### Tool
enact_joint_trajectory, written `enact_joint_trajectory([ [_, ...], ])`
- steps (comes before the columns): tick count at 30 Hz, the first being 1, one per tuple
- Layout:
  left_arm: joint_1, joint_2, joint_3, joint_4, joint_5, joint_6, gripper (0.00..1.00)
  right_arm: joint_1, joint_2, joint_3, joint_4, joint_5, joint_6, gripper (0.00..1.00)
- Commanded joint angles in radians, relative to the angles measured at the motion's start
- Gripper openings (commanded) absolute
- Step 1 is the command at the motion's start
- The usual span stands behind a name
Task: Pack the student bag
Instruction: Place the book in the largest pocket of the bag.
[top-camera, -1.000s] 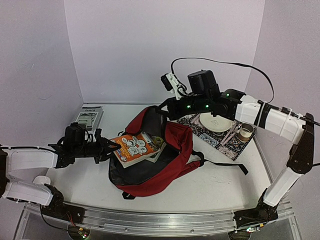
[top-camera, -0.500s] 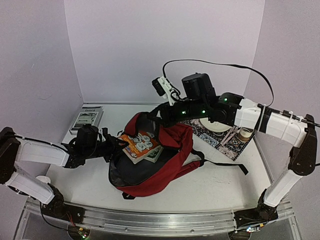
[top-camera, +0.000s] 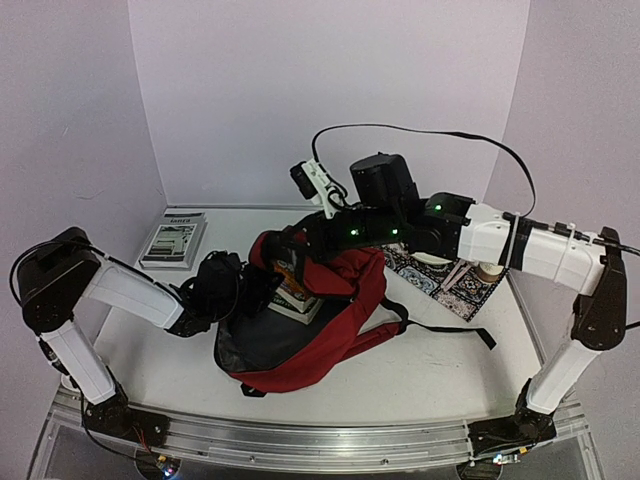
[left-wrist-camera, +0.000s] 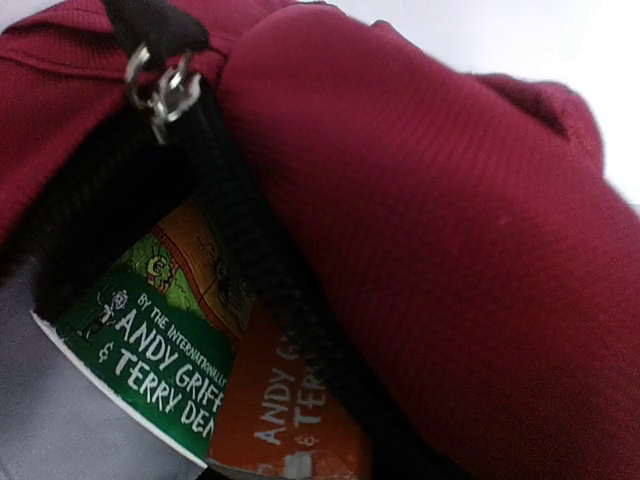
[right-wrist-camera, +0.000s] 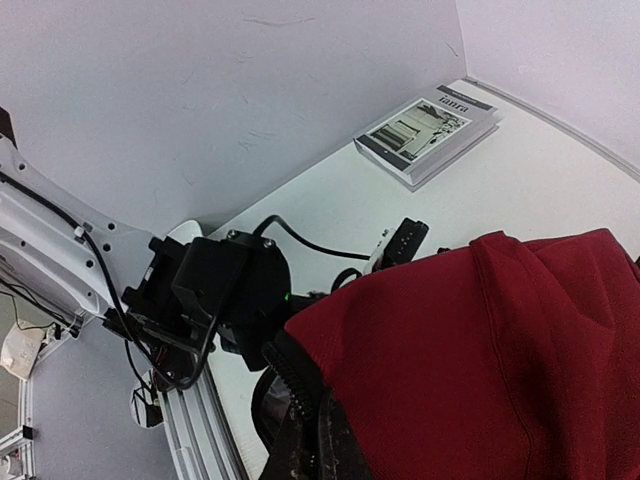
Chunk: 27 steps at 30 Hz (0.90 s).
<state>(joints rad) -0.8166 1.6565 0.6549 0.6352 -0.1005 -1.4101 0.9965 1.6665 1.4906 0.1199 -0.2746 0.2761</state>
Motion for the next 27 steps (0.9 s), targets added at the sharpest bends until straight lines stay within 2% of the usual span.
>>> enact_joint_trajectory([
  [1,-0.008,0.074,0.093,0.140,-0.081,-0.026,0.08,0.018,0.004,0.015,0.116,-0.041,0.019,0.00],
  [7,-0.026,0.093,0.084,0.139,-0.080,0.077,0.40,0.018,-0.015,-0.016,0.115,0.052,-0.004,0.00],
  [17,-0.061,0.009,0.019,0.052,-0.084,0.247,0.71,0.017,-0.024,-0.042,0.082,0.253,-0.012,0.00],
  [22,-0.106,-0.049,0.020,-0.075,-0.119,0.316,0.81,0.010,-0.014,-0.043,0.061,0.350,-0.015,0.00],
  [27,-0.113,-0.159,-0.046,-0.184,-0.116,0.359,0.82,-0.026,-0.003,-0.049,0.030,0.397,0.034,0.00],
])
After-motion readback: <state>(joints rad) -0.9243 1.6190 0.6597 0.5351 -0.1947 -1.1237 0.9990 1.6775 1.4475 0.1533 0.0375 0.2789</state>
